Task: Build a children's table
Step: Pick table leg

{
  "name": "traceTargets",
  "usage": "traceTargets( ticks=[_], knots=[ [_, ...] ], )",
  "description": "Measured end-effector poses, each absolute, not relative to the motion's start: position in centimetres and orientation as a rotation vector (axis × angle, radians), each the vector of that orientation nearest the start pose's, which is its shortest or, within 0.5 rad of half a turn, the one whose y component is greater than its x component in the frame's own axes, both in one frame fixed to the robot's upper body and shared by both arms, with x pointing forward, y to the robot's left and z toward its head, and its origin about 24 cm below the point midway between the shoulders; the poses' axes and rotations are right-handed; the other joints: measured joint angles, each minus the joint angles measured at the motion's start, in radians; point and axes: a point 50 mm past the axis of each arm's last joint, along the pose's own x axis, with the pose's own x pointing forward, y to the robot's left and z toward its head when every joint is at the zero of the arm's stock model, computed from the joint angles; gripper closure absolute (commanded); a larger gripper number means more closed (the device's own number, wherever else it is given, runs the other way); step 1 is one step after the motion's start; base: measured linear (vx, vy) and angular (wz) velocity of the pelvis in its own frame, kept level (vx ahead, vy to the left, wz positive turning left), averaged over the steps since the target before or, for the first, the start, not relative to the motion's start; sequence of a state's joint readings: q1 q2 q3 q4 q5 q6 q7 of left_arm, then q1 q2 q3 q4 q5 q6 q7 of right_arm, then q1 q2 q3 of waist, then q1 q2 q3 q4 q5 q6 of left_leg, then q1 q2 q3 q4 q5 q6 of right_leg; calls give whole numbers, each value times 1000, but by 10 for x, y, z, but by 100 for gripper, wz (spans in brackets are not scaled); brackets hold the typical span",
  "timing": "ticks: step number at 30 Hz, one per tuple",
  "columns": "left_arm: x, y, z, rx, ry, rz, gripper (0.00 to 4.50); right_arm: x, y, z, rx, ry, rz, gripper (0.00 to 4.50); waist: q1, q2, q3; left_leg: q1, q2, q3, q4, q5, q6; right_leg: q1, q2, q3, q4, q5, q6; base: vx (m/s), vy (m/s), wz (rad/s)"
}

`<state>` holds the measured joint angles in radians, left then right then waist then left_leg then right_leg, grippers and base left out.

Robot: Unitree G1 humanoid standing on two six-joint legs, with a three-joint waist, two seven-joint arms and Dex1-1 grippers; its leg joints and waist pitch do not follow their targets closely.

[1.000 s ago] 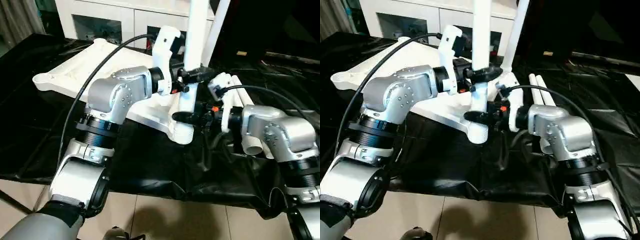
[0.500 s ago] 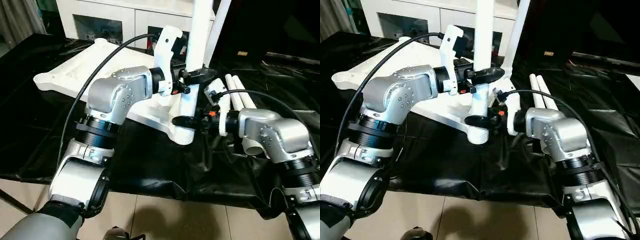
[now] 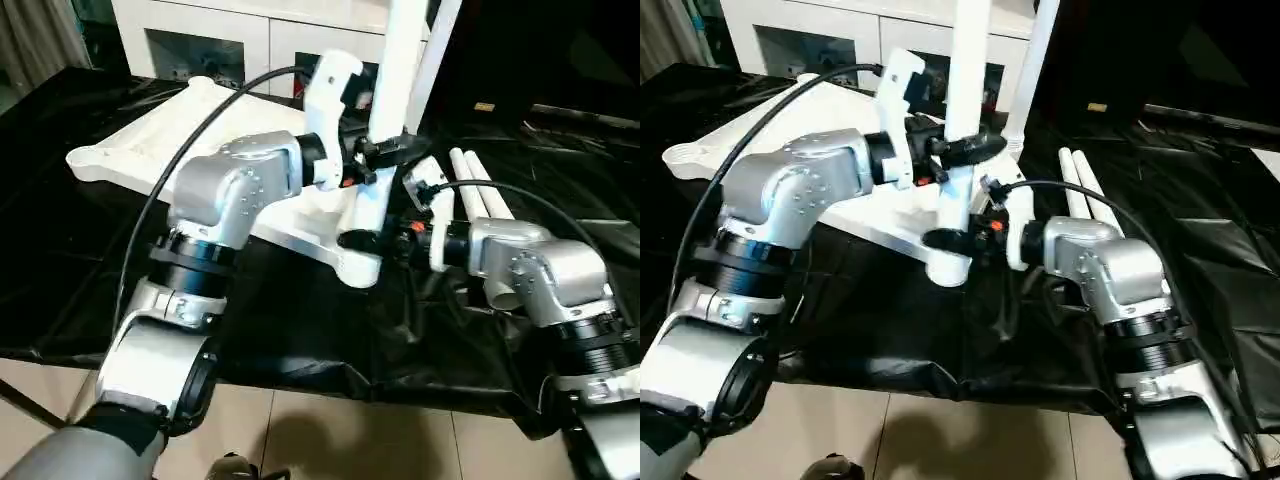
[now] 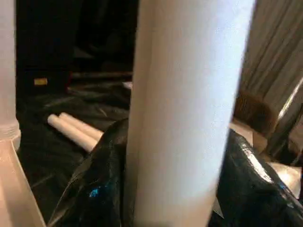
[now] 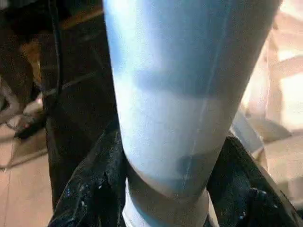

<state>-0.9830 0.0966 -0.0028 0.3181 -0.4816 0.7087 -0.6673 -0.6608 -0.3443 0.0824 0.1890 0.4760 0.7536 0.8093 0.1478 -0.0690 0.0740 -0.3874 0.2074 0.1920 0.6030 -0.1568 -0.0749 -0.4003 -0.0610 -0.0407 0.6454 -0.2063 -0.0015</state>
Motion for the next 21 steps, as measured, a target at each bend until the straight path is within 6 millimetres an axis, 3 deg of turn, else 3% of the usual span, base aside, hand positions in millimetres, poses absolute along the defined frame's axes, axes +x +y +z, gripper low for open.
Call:
traceTargets(
  ticks=[6,11,14,17,21],
  knots=[
    [358,51,246,-455,-242,-993,155,340,-126,147,296,193,902,262,0,0,0,0,0,0,1,0,0,0,0,0,0,0,0,0,0,0],
    [363,66,246,-551,-289,-982,155,347,-138,153,336,97,748,263,-4,0,0,1,0,0,0,0,0,0,0,0,1,0,0,0,0,0],
    [374,81,227,-248,-204,-926,155,349,-161,145,244,99,582,263,-1,1,-1,1,0,-1,-1,0,0,1,0,-1,-1,1,1,0,0,0],
    [381,98,197,246,-89,-907,155,338,-184,121,150,168,463,263,2,2,-1,1,-1,-1,-3,0,0,2,0,0,-5,2,5,0,0,0],
    [377,110,142,554,159,-1035,155,321,-194,105,116,222,426,263,-5,5,0,-2,-1,0,-2,0,0,0,0,1,-7,3,6,0,0,0]
  ],
)
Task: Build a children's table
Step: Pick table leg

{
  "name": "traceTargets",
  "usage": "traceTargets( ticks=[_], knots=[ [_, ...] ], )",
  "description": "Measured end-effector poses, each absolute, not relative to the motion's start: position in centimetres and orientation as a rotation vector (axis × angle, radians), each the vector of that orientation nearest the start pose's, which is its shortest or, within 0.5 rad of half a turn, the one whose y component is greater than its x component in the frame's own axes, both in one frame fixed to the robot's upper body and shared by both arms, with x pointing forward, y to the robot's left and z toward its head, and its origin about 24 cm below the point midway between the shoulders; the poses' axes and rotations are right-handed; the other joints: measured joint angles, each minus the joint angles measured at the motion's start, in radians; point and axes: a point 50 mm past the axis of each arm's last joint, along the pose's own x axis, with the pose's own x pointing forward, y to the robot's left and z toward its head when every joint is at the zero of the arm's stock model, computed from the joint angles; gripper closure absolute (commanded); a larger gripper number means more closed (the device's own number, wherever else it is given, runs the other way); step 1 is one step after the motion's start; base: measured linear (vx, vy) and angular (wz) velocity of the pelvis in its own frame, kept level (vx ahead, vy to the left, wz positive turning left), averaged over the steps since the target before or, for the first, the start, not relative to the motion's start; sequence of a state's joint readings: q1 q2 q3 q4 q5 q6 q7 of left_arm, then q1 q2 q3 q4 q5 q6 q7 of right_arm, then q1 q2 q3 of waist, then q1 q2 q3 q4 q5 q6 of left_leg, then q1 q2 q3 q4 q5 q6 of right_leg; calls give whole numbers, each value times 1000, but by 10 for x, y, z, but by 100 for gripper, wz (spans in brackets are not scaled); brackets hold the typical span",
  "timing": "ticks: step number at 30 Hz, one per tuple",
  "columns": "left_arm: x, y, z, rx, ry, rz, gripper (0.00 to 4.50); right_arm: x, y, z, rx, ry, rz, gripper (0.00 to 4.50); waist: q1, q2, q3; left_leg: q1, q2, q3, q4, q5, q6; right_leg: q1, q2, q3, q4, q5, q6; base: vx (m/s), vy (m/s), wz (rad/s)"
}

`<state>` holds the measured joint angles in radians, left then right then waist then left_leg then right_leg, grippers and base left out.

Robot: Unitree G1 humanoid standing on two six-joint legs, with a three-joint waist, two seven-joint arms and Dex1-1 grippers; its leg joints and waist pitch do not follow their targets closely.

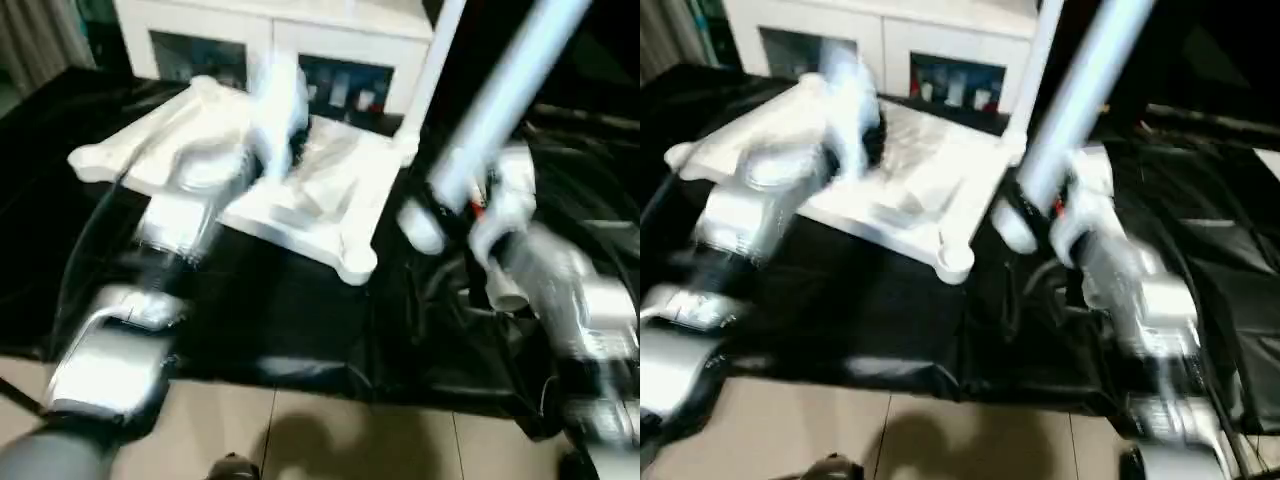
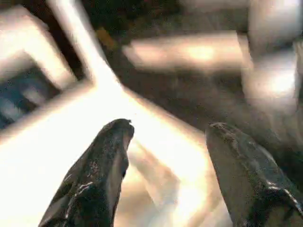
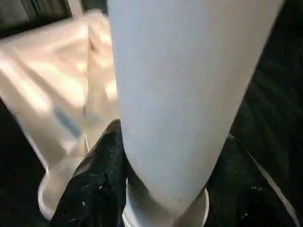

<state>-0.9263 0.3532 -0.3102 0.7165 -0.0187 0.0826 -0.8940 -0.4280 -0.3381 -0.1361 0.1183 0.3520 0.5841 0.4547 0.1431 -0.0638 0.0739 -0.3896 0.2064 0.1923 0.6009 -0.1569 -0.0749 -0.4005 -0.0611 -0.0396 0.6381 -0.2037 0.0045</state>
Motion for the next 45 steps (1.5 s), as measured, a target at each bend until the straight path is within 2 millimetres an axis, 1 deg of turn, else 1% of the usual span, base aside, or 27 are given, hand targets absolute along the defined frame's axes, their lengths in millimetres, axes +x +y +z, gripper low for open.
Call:
traceTargets(
  ticks=[3,5,6,7,10,12,14,15,19,21,23,29,30,32,33,35,36,40,45],
  knots=[
    [372,109,113,687,292,-1139,155,318,-193,113,91,188,436,263,-3,3,0,1,0,1,0,0,0,-1,0,0,1,0,-1,0,0,0],
    [370,113,100,760,374,-1172,183,315,-195,117,73,174,428,263,-3,8,0,3,0,1,-1,0,0,1,0,1,1,0,-1,0,0,0],
    [370,117,93,782,420,-1173,190,313,-196,116,68,175,420,263,-3,11,1,4,0,1,-1,0,0,1,0,1,1,1,-1,0,0,0],
    [371,119,91,792,435,-1169,190,312,-196,115,68,180,416,263,-3,13,2,4,0,1,-1,0,0,1,0,1,1,1,-2,0,0,0],
    [376,122,90,849,449,-1140,230,307,-197,108,72,210,403,263,-2,21,5,4,0,1,-2,0,0,1,0,1,2,3,-5,0,0,0],
    [379,124,91,881,454,-1118,236,303,-197,107,66,214,401,263,-1,27,7,4,0,0,-2,0,0,1,0,1,1,4,-5,0,0,0],
    [381,124,90,884,457,-1101,243,299,-195,108,61,209,401,263,-1,33,7,5,0,0,-2,0,0,1,0,1,1,5,-5,0,0,0],
    [381,123,89,884,454,-1090,270,298,-195,108,61,210,397,263,-2,36,6,5,0,0,-2,0,0,1,0,1,1,5,-6,0,0,0],
    [383,121,88,870,431,-1064,286,295,-193,109,59,205,391,263,-3,46,7,5,0,0,-2,0,0,1,0,1,1,5,-6,0,0,0],
    [383,119,89,867,419,-1061,309,291,-193,107,58,214,384,263,-1,50,8,4,0,0,-2,0,0,1,0,0,1,5,-6,0,0,0],
    [385,119,91,870,406,-1053,318,290,-193,106,59,222,384,263,-4,55,11,4,0,0,-2,0,0,1,0,1,0,6,-6,0,0,0],
    [386,117,92,860,375,-1027,321,285,-193,106,54,233,378,263,-6,60,14,3,0,0,-5,0,0,1,0,0,-4,6,-6,0,0,0],
    [387,117,93,855,369,-1022,304,285,-193,105,55,236,379,263,-7,61,15,3,0,0,-5,0,0,1,0,0,-5,6,-6,0,0,0],
    [390,116,100,846,355,-1010,304,284,-194,105,54,239,376,263,-8,62,16,2,0,0,-5,0,0,1,0,0,-6,6,-6,0,0,0],
    [392,116,107,840,336,-1001,286,284,-194,105,53,241,372,263,-8,63,16,2,-1,0,-6,0,0,1,0,0,-7,6,-6,0,0,0],
    [395,113,116,845,311,-995,275,283,-194,105,54,243,368,263,-10,64,16,2,-1,0,-6,0,0,1,0,1,-8,6,-6,0,0,0],
    [396,113,118,850,299,-993,266,283,-194,105,54,243,368,263,-14,66,16,2,-1,0,-6,0,0,1,0,1,-9,6,-6,0,0,0],
    [396,112,117,856,295,-995,240,282,-196,103,56,252,362,263,-29,68,17,1,-1,0,-8,-1,1,0,1,1,-12,6,-6,0,0,0],
    [395,105,111,890,293,-983,237,281,-198,103,52,256,352,263,-35,72,18,1,-1,0,-10,-1,1,0,1,1,-13,6,-6,0,0,0]
  ],
)
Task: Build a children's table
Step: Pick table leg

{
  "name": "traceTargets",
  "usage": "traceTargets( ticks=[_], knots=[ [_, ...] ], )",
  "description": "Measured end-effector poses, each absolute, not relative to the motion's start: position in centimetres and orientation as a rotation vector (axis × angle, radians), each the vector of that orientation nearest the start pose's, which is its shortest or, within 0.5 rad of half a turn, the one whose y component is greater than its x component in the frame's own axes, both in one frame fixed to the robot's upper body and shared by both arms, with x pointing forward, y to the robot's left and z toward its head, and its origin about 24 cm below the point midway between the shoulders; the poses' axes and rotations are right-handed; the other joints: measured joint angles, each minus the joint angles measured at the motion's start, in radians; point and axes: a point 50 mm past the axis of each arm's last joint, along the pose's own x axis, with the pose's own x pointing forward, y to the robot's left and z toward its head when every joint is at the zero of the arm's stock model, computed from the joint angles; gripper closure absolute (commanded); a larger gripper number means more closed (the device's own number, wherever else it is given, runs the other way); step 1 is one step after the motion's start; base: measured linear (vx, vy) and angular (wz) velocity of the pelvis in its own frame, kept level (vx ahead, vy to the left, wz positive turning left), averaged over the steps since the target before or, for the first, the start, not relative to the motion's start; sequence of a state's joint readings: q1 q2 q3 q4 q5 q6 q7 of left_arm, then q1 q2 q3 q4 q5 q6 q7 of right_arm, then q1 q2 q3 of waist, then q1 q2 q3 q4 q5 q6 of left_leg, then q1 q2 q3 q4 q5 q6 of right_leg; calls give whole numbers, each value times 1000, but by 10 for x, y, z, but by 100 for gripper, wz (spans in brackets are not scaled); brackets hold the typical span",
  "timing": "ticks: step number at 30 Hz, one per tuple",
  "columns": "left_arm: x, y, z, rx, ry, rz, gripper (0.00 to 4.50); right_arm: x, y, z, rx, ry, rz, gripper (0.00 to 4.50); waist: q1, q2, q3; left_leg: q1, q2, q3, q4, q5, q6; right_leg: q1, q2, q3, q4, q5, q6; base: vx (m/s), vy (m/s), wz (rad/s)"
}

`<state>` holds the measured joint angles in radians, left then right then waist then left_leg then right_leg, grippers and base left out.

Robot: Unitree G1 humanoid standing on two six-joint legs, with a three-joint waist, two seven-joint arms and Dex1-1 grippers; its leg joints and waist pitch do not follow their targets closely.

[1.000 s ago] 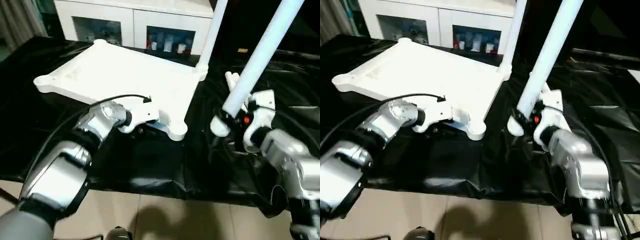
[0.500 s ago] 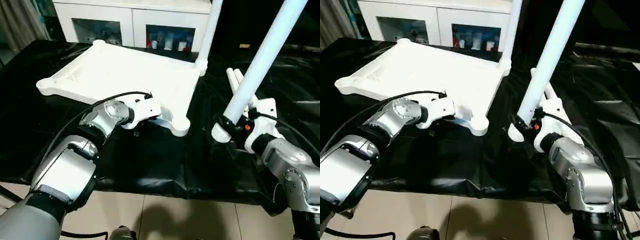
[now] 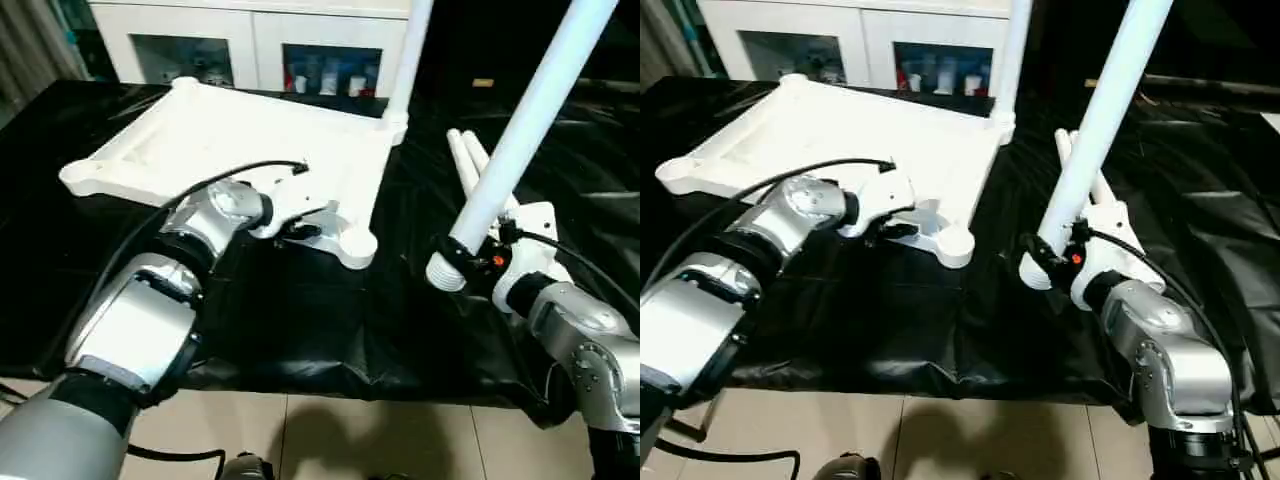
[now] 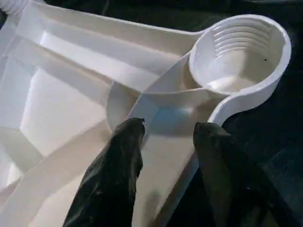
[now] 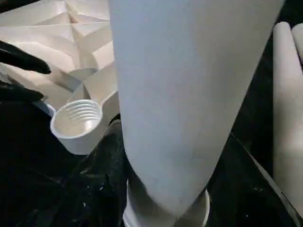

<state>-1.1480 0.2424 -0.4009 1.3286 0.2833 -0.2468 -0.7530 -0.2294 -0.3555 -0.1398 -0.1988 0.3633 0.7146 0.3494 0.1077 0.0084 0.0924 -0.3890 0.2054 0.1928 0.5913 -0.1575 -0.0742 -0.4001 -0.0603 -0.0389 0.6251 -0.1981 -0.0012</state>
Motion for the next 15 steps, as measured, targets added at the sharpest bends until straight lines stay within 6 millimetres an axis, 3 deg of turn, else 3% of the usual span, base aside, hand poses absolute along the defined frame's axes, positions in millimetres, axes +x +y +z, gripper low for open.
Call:
traceTargets(
  ticks=[8,15],
  knots=[
    [395,102,105,922,318,-943,237,281,-197,107,42,240,355,263,-12,17,2,3,0,0,-1,0,0,2,0,0,0,0,0,0,0,0],
    [395,107,105,916,363,-943,237,277,-200,103,35,256,349,263,-21,19,1,5,-1,0,-4,0,0,2,0,0,0,0,0,0,0,0]
  ],
)
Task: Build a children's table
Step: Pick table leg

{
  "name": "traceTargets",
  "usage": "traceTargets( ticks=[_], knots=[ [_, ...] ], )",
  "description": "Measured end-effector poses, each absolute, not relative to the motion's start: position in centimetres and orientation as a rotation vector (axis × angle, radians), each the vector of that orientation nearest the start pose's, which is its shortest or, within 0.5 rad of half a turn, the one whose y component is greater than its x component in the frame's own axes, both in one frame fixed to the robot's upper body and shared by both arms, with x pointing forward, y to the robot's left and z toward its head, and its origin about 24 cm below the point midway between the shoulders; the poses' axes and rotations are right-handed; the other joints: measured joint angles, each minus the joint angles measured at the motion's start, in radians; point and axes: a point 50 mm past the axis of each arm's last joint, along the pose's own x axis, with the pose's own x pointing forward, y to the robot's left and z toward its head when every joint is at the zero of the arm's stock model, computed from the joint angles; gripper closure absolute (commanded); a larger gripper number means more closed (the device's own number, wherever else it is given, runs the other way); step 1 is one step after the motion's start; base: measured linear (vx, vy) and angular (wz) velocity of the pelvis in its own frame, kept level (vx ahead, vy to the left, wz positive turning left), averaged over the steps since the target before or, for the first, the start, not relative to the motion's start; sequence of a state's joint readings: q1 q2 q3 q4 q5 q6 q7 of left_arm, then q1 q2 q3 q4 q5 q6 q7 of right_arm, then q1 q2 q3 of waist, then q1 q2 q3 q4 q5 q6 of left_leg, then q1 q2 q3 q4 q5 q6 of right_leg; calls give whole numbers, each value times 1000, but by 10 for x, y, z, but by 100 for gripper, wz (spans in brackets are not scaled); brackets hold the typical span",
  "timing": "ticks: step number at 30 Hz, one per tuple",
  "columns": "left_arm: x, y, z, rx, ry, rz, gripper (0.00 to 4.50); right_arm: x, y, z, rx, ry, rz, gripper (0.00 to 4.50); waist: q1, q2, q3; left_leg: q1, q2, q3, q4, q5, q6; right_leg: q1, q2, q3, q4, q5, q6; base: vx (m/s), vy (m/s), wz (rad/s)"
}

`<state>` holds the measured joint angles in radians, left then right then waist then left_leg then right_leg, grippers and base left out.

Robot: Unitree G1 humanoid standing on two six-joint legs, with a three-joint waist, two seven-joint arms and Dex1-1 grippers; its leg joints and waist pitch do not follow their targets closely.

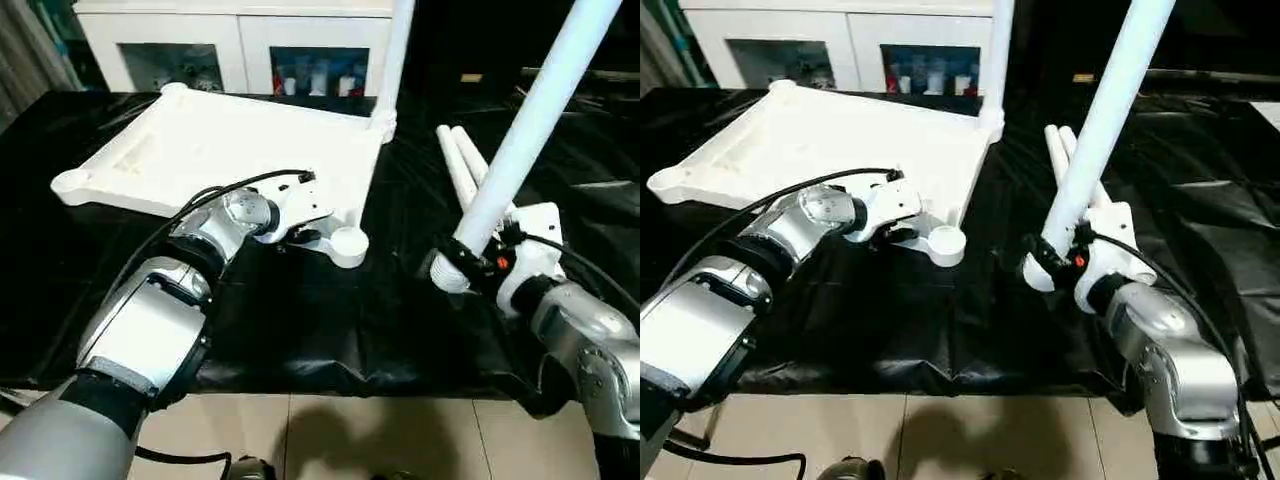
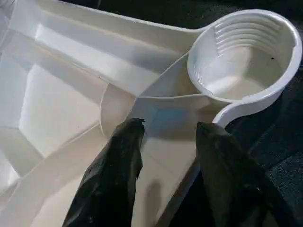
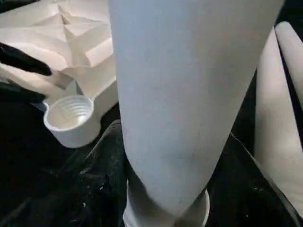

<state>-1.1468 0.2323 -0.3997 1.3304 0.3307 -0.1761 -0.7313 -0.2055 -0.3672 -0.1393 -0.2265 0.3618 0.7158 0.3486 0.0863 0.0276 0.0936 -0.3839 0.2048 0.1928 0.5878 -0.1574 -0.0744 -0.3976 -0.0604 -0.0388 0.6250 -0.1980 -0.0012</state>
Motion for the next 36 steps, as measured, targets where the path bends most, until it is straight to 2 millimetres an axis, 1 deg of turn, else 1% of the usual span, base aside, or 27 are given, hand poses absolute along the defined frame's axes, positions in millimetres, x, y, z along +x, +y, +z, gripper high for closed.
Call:
traceTargets(
  ticks=[6,8,11,13,14,16,18,20,21,22,23,25,26,28,31,32,33,34,36],
  knots=[
    [395,108,107,868,378,-961,237,278,-199,105,32,252,350,263,1,0,0,-1,0,0,-3,0,0,0,0,0,-4,0,0,0,0,0],
    [395,109,108,857,386,-972,211,278,-199,105,31,249,351,263,1,0,0,-2,0,0,-4,0,0,0,0,0,-7,0,0,0,0,0],
    [395,111,112,858,409,-1011,201,280,-199,109,24,237,354,263,1,0,0,-2,-1,1,-7,0,0,0,0,0,-11,0,0,0,0,0],
    [392,115,105,863,467,-1037,175,280,-199,110,23,235,357,263,1,-1,0,-4,-1,1,-9,0,1,-2,0,0,-14,0,0,0,0,0],
    [390,117,102,855,492,-1046,175,280,-199,110,23,235,357,263,1,-1,0,-6,-1,1,-9,1,1,-3,0,0,-14,0,0,0,0,0],
    [389,120,101,853,506,-1060,156,281,-199,110,23,237,359,263,2,-1,1,-8,-1,1,-9,1,4,-6,1,0,-14,0,0,0,0,0],
    [389,123,101,857,517,-1063,130,280,-199,109,23,237,361,263,1,-1,1,-8,-1,2,-10,2,9,-6,1,0,-15,-1,-1,0,0,0],
    [389,124,101,866,520,-1061,122,280,-198,109,23,237,362,263,2,-1,1,-8,-1,2,-10,1,10,-6,0,0,-15,-1,-1,0,0,0],
    [389,124,101,873,521,-1054,113,280,-198,109,22,238,363,263,2,-1,1,-8,-1,2,-9,1,10,-6,0,0,-15,-1,-1,0,0,0],
    [390,124,101,879,515,-1041,94,280,-198,109,22,238,363,263,2,-1,1,-8,-1,3,-9,1,10,-6,0,0,-15,-1,-1,0,0,0],
    [390,124,101,886,509,-1029,94,280,-198,109,22,238,364,263,2,-1,1,-8,-1,3,-9,1,10,-6,0,0,-15,-1,-1,0,0,0],
    [391,124,101,897,499,-1011,73,280,-197,109,21,240,367,263,2,-1,1,-8,-1,3,-9,0,8,-6,0,0,-15,-1,-1,0,0,0],
    [391,123,100,898,497,-1006,73,280,-197,109,20,240,369,263,2,-1,1,-8,-1,3,-9,0,7,-5,0,0,-15,-1,-1,0,0,0],
    [391,122,100,898,495,-1004,116,280,-197,109,20,241,370,263,2,-1,1,-8,-1,3,-9,0,7,-5,0,0,-15,-1,-1,0,0,0],
    [391,121,99,895,504,-1007,107,280,-196,109,20,241,371,263,3,-1,1,-8,-1,3,-9,0,7,-5,0,0,-15,-1,-1,0,0,0],
    [391,121,98,894,507,-1008,134,280,-197,109,20,241,371,263,3,-1,1,-8,-1,3,-9,0,7,-5,0,0,-15,-1,-1,0,0,0],
    [390,122,98,888,524,-1019,134,280,-197,109,20,241,372,263,3,-1,1,-8,-1,3,-9,0,7,-5,0,0,-15,-1,-1,0,0,0],
    [389,122,97,882,540,-1029,156,280,-197,109,19,241,371,263,3,-1,1,-8,-1,3,-9,0,7,-5,0,0,-15,-1,-1,0,0,0],
    [389,126,99,867,579,-1044,147,280,-197,109,17,241,371,263,1,0,0,-7,-1,3,-9,0,8,-5,0,1,-15,-1,-1,0,0,0]
  ],
)
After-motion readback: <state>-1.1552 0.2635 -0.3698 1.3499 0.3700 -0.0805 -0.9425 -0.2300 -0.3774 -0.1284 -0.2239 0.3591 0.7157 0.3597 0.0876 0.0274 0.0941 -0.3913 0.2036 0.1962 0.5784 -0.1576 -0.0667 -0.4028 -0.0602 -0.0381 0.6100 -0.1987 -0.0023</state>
